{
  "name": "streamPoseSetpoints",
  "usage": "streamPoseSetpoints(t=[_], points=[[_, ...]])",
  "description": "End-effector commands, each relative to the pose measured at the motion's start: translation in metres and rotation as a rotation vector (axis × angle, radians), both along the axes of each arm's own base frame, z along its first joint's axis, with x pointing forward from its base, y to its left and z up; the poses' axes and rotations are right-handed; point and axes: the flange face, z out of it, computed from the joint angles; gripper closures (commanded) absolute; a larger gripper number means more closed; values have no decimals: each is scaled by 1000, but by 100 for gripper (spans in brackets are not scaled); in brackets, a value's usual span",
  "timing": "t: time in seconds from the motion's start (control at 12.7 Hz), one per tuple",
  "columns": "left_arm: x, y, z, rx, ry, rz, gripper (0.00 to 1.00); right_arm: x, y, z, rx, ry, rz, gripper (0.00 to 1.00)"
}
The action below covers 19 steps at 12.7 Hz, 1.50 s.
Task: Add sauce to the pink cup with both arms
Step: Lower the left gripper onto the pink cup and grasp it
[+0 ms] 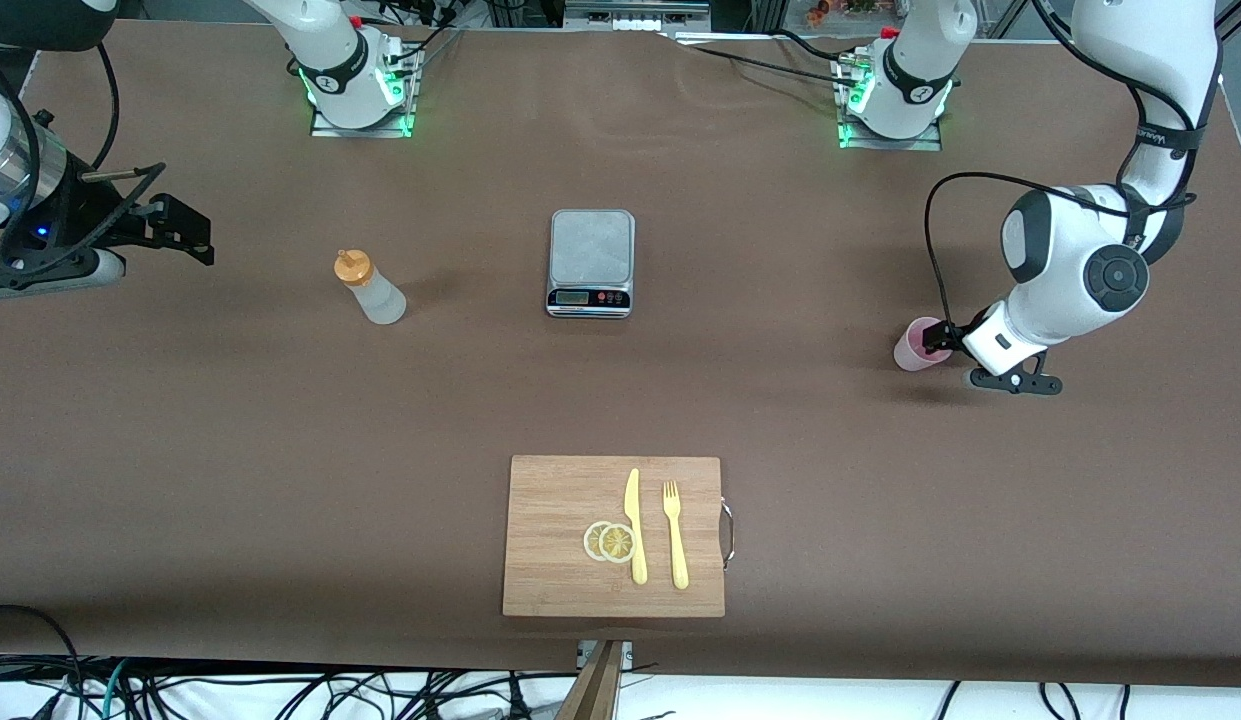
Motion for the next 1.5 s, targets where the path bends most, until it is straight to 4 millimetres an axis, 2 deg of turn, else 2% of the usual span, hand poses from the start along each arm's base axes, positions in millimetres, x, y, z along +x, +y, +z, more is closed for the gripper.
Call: streamPoseSetpoints(t=[0.0, 0.4, 0.63, 0.71, 0.87, 1.11, 1.19, 1.42], points=[[-11, 3, 4, 7, -20, -26, 1, -1, -2, 3, 0, 5, -4, 0], [-19, 1, -4, 6, -8, -29, 2, -1, -2, 3, 2, 5, -4, 0], [-19, -2, -6, 5, -5, -34, 12, -1, -2, 3, 2, 5, -2, 0], [-20, -5, -8, 6, -2, -37, 22, -1, -2, 3, 1, 5, -2, 0], [-19, -6, -7, 5, -3, -37, 54, -1, -2, 3, 1, 5, -2, 0], [-17, -9, -7, 3, -5, -38, 94, -1, -3, 3, 1, 5, -4, 0], [-16, -12, -5, 3, -10, -43, 100, -1, -3, 3, 1, 5, -4, 0], [-9, -15, 1, 2, -22, -44, 100, -1, -3, 3, 1, 5, -4, 0]])
